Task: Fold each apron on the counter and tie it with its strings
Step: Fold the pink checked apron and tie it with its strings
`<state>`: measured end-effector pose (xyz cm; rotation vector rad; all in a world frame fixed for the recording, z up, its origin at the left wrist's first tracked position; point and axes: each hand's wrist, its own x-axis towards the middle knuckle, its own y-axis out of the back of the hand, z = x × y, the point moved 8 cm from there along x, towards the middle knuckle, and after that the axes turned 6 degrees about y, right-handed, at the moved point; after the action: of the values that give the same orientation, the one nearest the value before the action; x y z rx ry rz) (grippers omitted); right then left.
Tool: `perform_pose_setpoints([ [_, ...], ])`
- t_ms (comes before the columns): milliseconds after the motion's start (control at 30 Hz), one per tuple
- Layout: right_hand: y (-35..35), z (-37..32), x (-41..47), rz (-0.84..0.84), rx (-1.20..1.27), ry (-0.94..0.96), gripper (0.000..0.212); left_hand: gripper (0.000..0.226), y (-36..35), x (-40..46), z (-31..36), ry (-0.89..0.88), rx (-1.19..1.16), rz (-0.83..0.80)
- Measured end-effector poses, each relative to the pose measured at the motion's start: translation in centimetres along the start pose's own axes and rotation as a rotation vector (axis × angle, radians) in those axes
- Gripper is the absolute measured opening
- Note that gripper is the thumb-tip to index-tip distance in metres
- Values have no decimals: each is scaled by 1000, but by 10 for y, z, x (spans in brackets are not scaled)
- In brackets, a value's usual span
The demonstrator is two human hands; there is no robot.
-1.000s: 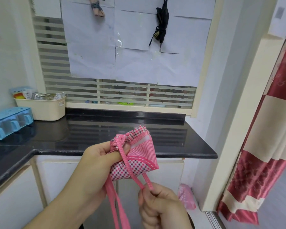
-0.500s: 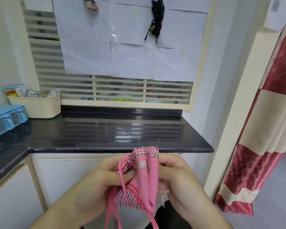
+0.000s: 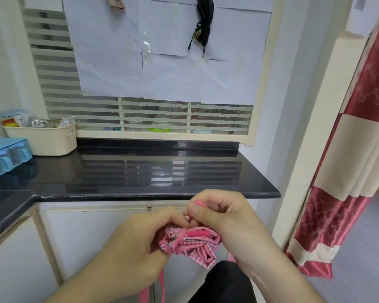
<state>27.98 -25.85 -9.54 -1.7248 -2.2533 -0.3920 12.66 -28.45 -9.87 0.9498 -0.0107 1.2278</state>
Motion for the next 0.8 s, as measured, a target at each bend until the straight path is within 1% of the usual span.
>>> perform_pose_setpoints([
  [67, -1, -8, 11, -1, -30, 25, 13, 47, 10, 5, 3, -148, 268, 111],
  [100, -2, -12, 18, 8, -45, 50, 13, 48, 15, 8, 4, -202, 352, 159],
  [167, 0, -22, 36, 52, -71, 109, 15, 44, 26, 21, 5, -274, 458, 252],
  [267, 1, -32, 63, 116, -151, 171, 18, 35, 41, 42, 0, -325, 639, 402],
  [333, 1, -33, 79, 146, -173, 172, 17, 28, 46, 55, -6, -358, 724, 444],
  [400, 1, -28, 96, 170, -172, 149, 16, 24, 46, 65, -13, -423, 782, 440],
  [500, 1, -13, 122, 175, -243, 127, 18, 22, 41, 79, -35, -489, 907, 421],
  [600, -4, 6, 156, 135, -301, 133, 21, 21, 36, 100, -72, -452, 966, 412],
  [700, -6, 38, 188, 116, -320, 87, 22, 17, 29, 122, -116, -333, 929, 412],
  [767, -4, 75, 211, 151, -269, 2, 22, 24, 19, 136, -154, -221, 897, 382],
  [800, -3, 94, 219, 172, -240, -45, 24, 30, 12, 141, -170, -164, 885, 337],
])
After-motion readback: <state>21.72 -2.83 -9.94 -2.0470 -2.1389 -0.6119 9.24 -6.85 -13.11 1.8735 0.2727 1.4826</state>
